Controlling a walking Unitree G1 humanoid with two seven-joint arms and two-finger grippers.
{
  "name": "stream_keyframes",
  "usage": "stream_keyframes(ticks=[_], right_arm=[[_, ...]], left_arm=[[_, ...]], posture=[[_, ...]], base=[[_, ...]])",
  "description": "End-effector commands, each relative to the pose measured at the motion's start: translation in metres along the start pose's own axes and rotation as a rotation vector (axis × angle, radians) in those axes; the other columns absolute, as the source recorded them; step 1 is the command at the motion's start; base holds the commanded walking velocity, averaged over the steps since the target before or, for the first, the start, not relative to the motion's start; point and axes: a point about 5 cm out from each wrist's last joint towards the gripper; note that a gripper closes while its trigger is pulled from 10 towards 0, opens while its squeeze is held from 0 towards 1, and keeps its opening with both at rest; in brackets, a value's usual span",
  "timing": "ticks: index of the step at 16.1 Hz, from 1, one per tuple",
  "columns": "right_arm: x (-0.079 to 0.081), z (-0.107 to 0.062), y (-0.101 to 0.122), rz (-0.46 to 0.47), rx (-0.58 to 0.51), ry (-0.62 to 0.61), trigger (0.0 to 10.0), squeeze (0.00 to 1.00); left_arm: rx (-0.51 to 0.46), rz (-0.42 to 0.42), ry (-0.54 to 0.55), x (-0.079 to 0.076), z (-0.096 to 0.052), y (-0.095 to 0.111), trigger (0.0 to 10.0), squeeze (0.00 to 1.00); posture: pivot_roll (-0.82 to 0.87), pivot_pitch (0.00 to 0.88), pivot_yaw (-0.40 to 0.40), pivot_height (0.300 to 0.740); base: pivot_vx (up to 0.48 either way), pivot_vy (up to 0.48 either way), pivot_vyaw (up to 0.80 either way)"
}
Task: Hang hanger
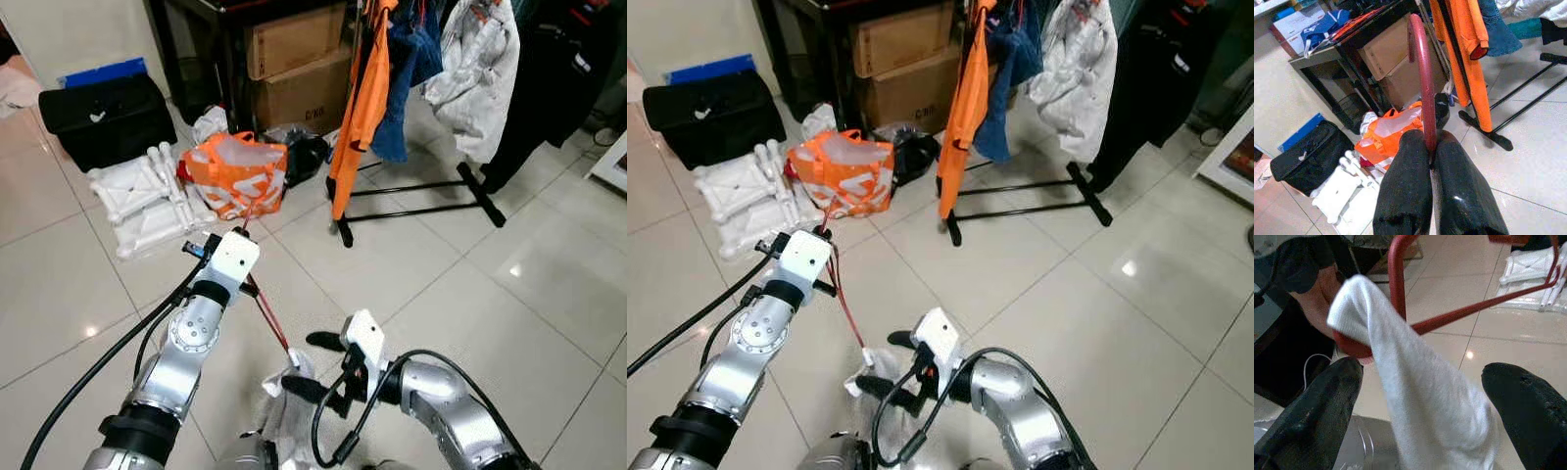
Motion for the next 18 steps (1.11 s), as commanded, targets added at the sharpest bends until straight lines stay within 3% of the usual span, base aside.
stream_keyframes(ticks=[1, 3, 5, 6, 8, 11, 18], right_arm=[[0.002, -0.002, -0.001, -0.008, 0.017, -0.002, 10.0, 0.0], [0.002, -0.001, -0.003, 0.005, 0.021, -0.006, 10.0, 0.0], [0.001, 0.001, -0.005, 0.023, 0.018, -0.012, 10.0, 0.0], [0.0, 0.007, -0.006, 0.034, 0.014, -0.024, 10.0, 0.0], [0.0, 0.015, -0.009, 0.027, 0.03, -0.042, 10.0, 0.0], [0.0, 0.023, -0.01, 0.05, 0.022, -0.052, 10.0, 0.0], [-0.009, 0.032, 0.019, 0.156, -0.165, -0.127, 10.0, 0.0]], left_arm=[[-0.017, -0.012, 0.004, 0.001, 0.002, 0.004, 10.0, 0.0], [-0.017, -0.021, 0.006, 0.002, 0.002, 0.004, 10.0, 0.0], [-0.008, -0.088, 0.022, 0.004, 0.004, 0.007, 10.0, 0.0], [0.0, -0.191, 0.043, 0.008, 0.007, 0.013, 10.0, 0.0], [-0.006, -0.274, 0.057, 0.012, 0.011, 0.022, 10.0, 0.0], [-0.047, -0.287, 0.054, 0.015, 0.015, 0.037, 10.0, 0.0], [-0.008, -0.28, 0.02, 0.009, 0.009, 0.032, 10.0, 0.0]], posture=[[-0.01, 0.12, 0.0, 0.74], [-0.01, 0.121, 0.001, 0.74], [0.0, 0.124, 0.002, 0.74], [0.0, 0.125, 0.002, 0.74], [0.0, 0.128, 0.002, 0.74], [0.01, 0.13, 0.004, 0.74], [0.01, 0.131, 0.004, 0.74]], base=[[0.0, 0.0, 0.0], [0.0, 0.0, 0.0], [0.0, 0.0, 0.0], [0.0, 0.0, 0.0], [0.0, 0.0, 0.0], [0.0, 0.0, 0.0], [0.0, 0.0, 0.0]])
Point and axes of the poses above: a point about 5 cm out from each wrist's last joint towards the gripper, its own z axis pointing out of the wrist towards the gripper, its own y axis along the axis of the wrist's last joint, x = y × z, and after that the axes turned 4 degrees about z, right-handed
